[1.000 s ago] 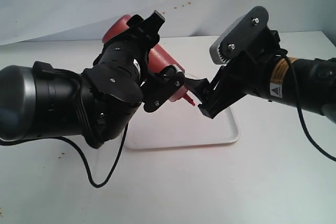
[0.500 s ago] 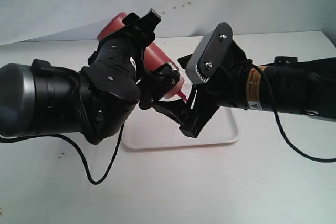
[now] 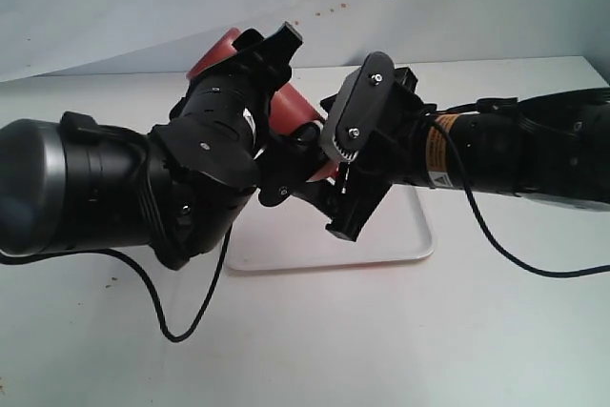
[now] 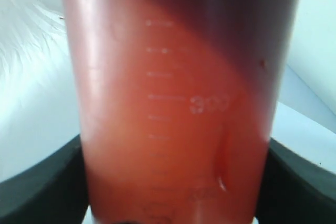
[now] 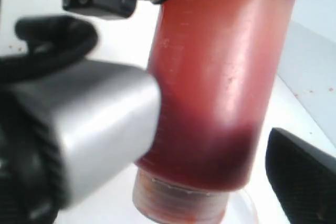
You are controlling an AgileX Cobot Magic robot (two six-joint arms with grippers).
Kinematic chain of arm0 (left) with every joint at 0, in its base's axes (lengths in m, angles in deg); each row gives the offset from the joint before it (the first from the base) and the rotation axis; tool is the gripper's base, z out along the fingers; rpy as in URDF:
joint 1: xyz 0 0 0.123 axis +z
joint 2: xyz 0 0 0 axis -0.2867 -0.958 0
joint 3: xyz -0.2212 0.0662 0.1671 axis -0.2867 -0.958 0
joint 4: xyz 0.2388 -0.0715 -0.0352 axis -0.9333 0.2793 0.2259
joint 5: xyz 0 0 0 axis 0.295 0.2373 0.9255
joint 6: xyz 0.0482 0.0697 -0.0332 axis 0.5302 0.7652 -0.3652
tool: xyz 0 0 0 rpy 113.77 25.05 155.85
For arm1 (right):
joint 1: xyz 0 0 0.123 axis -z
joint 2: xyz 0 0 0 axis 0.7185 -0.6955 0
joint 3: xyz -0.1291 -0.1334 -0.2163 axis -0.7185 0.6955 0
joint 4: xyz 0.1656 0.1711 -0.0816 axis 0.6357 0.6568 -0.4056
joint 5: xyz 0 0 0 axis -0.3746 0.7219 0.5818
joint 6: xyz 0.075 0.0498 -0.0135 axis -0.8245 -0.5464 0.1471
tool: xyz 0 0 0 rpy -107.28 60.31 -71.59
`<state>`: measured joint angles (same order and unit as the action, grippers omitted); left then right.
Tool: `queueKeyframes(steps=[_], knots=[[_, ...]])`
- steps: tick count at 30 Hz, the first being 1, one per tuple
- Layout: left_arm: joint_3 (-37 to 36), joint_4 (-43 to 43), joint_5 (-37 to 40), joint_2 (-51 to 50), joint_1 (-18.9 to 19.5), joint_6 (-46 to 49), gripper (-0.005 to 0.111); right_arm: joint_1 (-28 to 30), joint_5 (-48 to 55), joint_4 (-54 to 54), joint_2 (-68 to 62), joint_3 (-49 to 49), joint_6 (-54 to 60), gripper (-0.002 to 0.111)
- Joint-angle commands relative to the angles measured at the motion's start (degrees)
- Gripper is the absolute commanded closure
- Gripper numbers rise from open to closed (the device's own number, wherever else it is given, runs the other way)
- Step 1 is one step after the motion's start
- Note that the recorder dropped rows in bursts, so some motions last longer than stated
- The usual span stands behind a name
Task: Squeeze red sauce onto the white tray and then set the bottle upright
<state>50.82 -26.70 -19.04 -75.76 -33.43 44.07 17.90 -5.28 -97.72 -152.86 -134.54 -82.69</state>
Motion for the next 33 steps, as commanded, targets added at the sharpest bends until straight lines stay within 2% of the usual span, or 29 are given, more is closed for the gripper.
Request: queueKeyframes(steps=[1,10,15,20,21,23,27,28,33], knots=[[0.8,-1.4,1.4,1.8,-0.1,-0.8,0.107,0.2,2.4,0.7,1.6,-0.3,2.5,0.021],[0.8,-1.4,0.8,3.5,-0.1,-0.8,0.107,0.2,-1.7,5.1,-1.9,-3.4,3.6,0.021],[0.8,-1.4,-3.4,3.5,-0.1,-0.8,0.107,0.2,-6.4,5.3,-3.4,-3.7,3.1,0.021],[0.8,-1.4,-5.1,3.5,-0.1,-1.0,0.107,0.2,-6.9,10.4,-4.6,-3.7,3.8,0.023],[0.8,-1.4,-5.1,3.5,-0.1,-1.0,0.107,0.2,-6.6,10.9,-4.6,-3.7,4.2,0.026],[0.8,-1.4,-5.3,3.5,-0.1,-1.3,0.107,0.2,-6.6,11.3,-4.6,-3.7,4.9,0.044],[0.8,-1.4,-5.3,3.5,-0.1,-1.4,0.107,0.2,-6.6,11.3,-4.6,-3.7,6.2,0.101],[0.8,-1.4,-5.5,3.5,-0.1,-1.4,0.107,0.2,-6.6,11.5,-4.6,-3.7,6.0,0.108],[0.8,-1.4,-5.4,3.5,-0.1,-1.5,0.107,0.2,-6.7,12.8,-4.6,-3.7,6.0,0.108]])
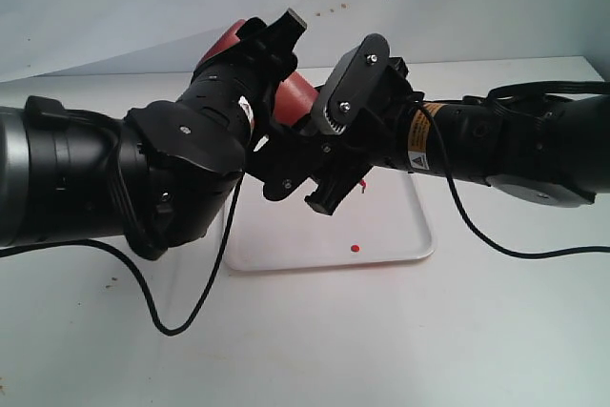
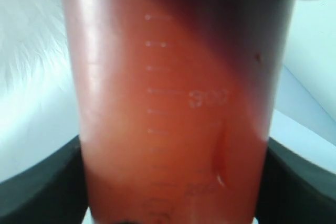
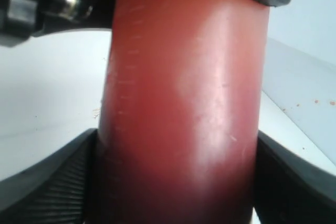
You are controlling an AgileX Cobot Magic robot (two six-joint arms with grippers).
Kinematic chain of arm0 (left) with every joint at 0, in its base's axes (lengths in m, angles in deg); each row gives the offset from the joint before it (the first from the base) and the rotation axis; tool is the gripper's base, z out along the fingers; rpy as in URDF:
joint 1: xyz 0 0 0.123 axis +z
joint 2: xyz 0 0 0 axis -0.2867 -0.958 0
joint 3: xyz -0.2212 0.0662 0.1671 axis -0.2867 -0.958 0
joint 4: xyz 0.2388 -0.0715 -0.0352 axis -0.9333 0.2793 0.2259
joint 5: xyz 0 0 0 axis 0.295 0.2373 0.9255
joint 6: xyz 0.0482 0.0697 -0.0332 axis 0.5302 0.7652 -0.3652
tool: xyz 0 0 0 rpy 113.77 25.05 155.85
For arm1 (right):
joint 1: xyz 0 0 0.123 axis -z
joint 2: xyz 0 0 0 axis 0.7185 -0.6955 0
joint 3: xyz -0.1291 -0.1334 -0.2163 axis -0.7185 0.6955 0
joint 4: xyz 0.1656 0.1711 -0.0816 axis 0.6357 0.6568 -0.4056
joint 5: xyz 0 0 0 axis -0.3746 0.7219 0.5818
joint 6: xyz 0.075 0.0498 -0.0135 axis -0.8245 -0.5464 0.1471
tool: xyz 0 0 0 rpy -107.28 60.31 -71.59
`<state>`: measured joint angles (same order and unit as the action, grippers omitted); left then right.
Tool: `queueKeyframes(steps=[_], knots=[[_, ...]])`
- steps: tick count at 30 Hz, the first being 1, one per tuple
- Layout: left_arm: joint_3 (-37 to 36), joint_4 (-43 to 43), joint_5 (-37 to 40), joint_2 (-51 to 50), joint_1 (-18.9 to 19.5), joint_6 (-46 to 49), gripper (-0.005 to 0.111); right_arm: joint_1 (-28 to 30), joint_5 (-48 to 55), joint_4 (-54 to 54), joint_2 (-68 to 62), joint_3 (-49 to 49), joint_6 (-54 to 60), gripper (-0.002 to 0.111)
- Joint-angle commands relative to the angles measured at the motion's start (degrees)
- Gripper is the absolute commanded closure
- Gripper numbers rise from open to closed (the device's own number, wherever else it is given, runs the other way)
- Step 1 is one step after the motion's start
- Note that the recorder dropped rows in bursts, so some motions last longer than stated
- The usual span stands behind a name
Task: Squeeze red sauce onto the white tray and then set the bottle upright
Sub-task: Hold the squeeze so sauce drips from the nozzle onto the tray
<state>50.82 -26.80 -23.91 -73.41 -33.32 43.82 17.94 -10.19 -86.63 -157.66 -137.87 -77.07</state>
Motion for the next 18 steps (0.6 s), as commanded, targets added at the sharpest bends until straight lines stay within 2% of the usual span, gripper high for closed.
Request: queueKeyframes(steps=[1,7,10,12,13,14,16,17,18], knots=[[0.8,-1.3,-0.6,1.2,-0.2,-1.3,0.107,0.2,-2.2,1.7,0.2,-0.4,0.4,0.108],[0.8,-1.3,-0.6,1.2,-0.2,-1.3,0.107,0.2,-2.5,1.7,0.2,-0.4,0.5,0.106],[0.8,-1.3,-0.6,1.2,-0.2,-1.3,0.107,0.1,-2.5,1.7,0.2,-0.4,0.5,0.094],[0.8,-1.3,-0.6,1.2,-0.2,-1.3,0.107,0.1,-2.5,1.7,0.2,-0.4,0.5,0.077],[0.8,-1.3,-0.6,1.2,-0.2,-1.3,0.107,0.1,-2.5,1.7,0.2,-0.4,0.5,0.064],[0.8,-1.3,-0.6,1.2,-0.2,-1.3,0.107,0.1,-2.5,1.7,0.2,-0.3,0.5,0.038],[0.8,-1.3,-0.6,1.2,-0.2,-1.3,0.107,0.1,-2.5,1.7,0.2,-0.3,0.5,0.007],[0.8,-1.3,-0.6,1.2,-0.2,-1.3,0.107,0.1,-2.5,1.7,0.2,-0.3,0.5,0.003],[0.8,-1.3,-0.6,1.2,-0.2,-1.3,0.107,0.1,-2.5,1.7,0.2,-0.3,0.3,0.003]])
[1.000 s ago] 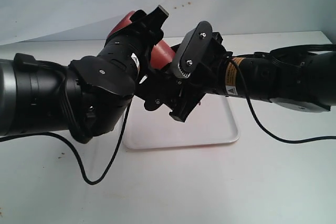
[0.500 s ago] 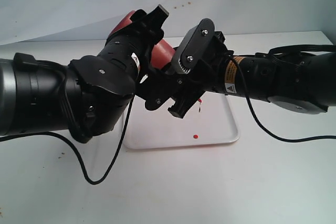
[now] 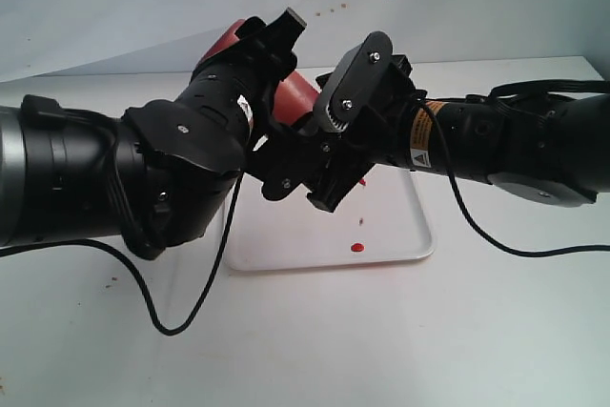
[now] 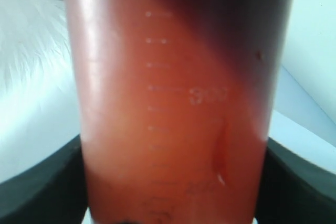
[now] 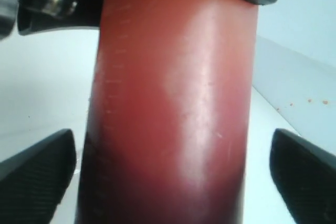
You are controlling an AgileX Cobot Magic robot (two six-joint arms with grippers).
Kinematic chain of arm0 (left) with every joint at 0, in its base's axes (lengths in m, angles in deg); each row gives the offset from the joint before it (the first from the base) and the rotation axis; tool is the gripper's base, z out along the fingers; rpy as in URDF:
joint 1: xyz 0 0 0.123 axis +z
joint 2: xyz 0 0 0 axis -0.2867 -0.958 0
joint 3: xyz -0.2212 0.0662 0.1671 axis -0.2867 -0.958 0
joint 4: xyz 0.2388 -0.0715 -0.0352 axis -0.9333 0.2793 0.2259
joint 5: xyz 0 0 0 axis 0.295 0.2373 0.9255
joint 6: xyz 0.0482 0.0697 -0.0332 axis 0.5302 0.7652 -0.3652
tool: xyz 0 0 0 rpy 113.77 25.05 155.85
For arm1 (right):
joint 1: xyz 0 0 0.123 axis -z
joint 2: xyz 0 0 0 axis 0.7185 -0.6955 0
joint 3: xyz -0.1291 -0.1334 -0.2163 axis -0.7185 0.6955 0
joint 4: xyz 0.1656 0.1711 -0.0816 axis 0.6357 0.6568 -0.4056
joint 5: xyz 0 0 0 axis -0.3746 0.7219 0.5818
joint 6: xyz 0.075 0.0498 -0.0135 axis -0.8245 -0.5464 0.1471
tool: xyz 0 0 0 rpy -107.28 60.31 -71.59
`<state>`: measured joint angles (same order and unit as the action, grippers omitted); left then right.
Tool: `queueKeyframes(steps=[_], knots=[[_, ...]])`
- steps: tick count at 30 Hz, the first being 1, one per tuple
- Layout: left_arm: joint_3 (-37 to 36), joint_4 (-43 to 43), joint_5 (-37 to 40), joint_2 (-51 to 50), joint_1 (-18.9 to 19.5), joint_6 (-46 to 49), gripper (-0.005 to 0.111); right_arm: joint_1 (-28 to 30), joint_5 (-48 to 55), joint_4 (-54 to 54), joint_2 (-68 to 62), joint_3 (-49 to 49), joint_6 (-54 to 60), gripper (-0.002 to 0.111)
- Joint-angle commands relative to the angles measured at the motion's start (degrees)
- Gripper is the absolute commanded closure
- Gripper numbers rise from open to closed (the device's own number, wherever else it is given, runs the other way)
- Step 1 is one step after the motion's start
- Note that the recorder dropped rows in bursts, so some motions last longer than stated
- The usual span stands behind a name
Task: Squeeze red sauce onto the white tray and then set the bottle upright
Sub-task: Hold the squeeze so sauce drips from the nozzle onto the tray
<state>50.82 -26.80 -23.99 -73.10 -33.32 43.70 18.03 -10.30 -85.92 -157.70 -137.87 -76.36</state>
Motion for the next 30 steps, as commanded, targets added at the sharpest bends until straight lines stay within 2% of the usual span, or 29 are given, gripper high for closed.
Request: queueKeyframes(steps=[1,4,6,7,8,11,12,25,27,28,29,30], knots=[[0.8,-1.3,-0.5,0.9,-0.2,-1.2,0.107,0.0,-2.4,1.0,0.2,-0.3,-0.4,0.003],[0.8,-1.3,-0.5,0.9,-0.2,-1.2,0.107,0.0,-2.4,1.0,0.2,-0.3,-0.4,0.003],[0.8,-1.3,-0.5,0.9,-0.2,-1.2,0.107,-0.2,-2.3,3.4,0.2,-0.3,-0.6,0.010],[0.8,-1.3,-0.5,0.9,-0.2,-1.2,0.107,-0.2,-2.3,4.3,0.2,-0.3,-0.6,0.020],[0.8,-1.3,-0.5,0.9,-0.2,-1.2,0.107,-0.2,-2.3,4.4,0.2,-0.3,-0.5,0.037],[0.8,-1.3,-0.5,0.9,-0.2,-1.2,0.107,-0.2,-2.3,2.3,0.2,-0.3,-0.2,0.104],[0.8,-1.3,-0.5,0.9,-0.2,-1.2,0.107,-0.2,-2.3,2.3,0.2,-0.3,-0.5,0.107],[0.8,-1.3,-0.5,0.9,-0.2,-1.2,0.107,-0.2,-2.5,2.3,0.2,-0.3,-0.5,0.105],[0.8,-1.3,-0.5,0.9,-0.2,-1.2,0.107,-0.2,-2.5,2.3,0.2,-0.3,-0.5,0.092],[0.8,-1.3,-0.5,0.9,-0.2,-1.2,0.107,-0.2,-2.5,2.3,0.2,-0.3,-0.5,0.075],[0.8,-1.3,-0.5,0.9,-0.2,-1.2,0.107,-0.2,-2.3,2.3,0.2,-0.3,-0.5,0.062],[0.8,-1.3,-0.5,0.9,-0.2,-1.4,0.107,-0.2,-1.8,2.3,0.2,-0.3,-0.5,0.033]])
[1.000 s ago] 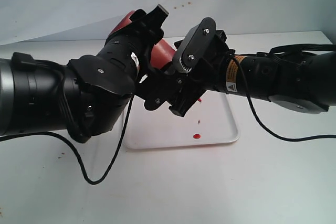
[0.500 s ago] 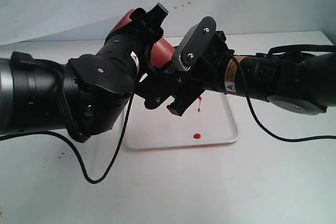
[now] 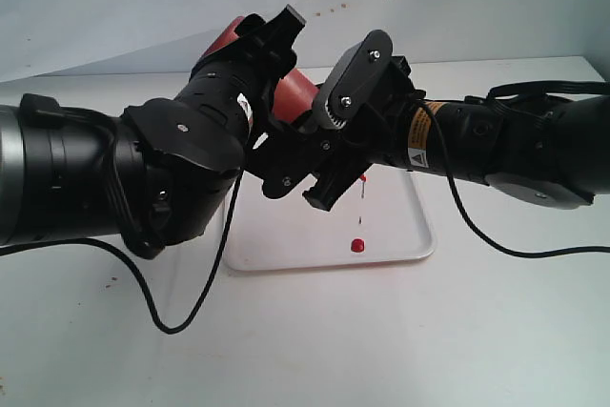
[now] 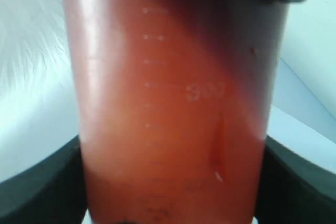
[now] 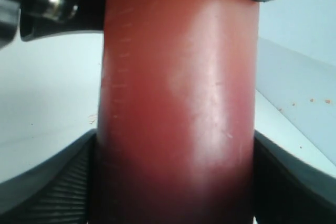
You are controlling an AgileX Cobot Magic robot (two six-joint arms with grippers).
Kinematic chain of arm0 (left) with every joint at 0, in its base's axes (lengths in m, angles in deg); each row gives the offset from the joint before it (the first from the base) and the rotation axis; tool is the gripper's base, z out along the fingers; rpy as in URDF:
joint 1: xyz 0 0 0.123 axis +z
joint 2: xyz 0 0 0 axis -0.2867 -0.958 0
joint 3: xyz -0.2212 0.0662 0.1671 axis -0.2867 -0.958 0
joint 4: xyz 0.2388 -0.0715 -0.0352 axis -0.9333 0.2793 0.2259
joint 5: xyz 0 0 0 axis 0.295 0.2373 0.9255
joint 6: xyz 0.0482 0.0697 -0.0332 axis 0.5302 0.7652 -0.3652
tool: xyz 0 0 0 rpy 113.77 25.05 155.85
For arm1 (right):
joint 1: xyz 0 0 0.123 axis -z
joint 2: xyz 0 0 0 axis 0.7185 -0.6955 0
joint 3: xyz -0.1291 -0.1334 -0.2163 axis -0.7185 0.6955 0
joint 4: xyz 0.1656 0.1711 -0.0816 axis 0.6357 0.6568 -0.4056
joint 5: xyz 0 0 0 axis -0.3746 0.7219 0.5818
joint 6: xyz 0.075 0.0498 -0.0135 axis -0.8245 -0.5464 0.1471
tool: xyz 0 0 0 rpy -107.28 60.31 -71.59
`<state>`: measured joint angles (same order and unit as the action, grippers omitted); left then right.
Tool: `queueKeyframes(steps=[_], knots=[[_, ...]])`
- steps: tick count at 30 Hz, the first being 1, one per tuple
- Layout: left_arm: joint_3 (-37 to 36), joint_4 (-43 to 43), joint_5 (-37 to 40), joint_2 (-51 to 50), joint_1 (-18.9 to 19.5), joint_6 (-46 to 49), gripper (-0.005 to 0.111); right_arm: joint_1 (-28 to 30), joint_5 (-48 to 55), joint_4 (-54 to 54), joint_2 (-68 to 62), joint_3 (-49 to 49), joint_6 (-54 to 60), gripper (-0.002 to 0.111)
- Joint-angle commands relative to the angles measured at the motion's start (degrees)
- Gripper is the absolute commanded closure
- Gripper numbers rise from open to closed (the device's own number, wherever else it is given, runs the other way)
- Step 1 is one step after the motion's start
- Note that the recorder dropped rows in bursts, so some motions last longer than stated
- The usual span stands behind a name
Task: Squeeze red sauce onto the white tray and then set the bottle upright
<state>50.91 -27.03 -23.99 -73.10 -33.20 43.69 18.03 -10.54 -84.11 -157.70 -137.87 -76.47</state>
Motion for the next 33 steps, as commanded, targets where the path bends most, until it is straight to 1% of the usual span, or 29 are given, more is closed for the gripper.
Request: queueKeyframes(steps=[1,2,6,10,12,17,23,27,29,33], knots=[[0.7,-1.1,-0.4,0.9,-0.4,-1.4,0.107,-0.2,-1.4,0.5,0.2,-0.3,-0.4,0.022],[0.7,-0.8,-0.2,0.9,-0.4,-1.4,0.107,-0.2,-1.4,0.6,0.2,-0.3,-0.2,0.003],[0.7,1.5,2.4,0.9,-0.4,-1.4,0.107,-0.2,-1.4,0.6,0.2,-0.3,-0.1,0.003],[0.7,1.8,3.9,0.9,-0.4,-7.0,0.107,-0.2,-1.4,0.6,1.4,-0.3,-1.5,0.003],[0.7,1.8,4.8,0.9,0.3,-10.1,0.107,-0.2,-0.8,0.6,3.1,-0.3,-3.4,0.003],[0.7,4.4,4.8,0.9,2.8,-14.6,0.107,-0.2,2.6,0.6,7.4,-0.3,-3.5,0.003],[0.7,5.4,4.1,1.9,5.4,-26.4,0.107,-0.2,4.8,1.1,13.3,-0.3,-3.5,0.003],[0.6,5.7,1.3,4.7,5.9,-35.6,0.107,0.0,6.3,4.1,17.7,-0.3,-3.5,0.003],[0.6,6.1,0.2,6.3,5.9,-38.5,0.107,0.1,7.6,5.1,19.7,-0.3,-2.8,0.003],[0.6,10.6,-1.4,10.4,5.9,-42.3,0.107,0.1,9.7,13.2,23.7,-0.3,1.0,0.003]])
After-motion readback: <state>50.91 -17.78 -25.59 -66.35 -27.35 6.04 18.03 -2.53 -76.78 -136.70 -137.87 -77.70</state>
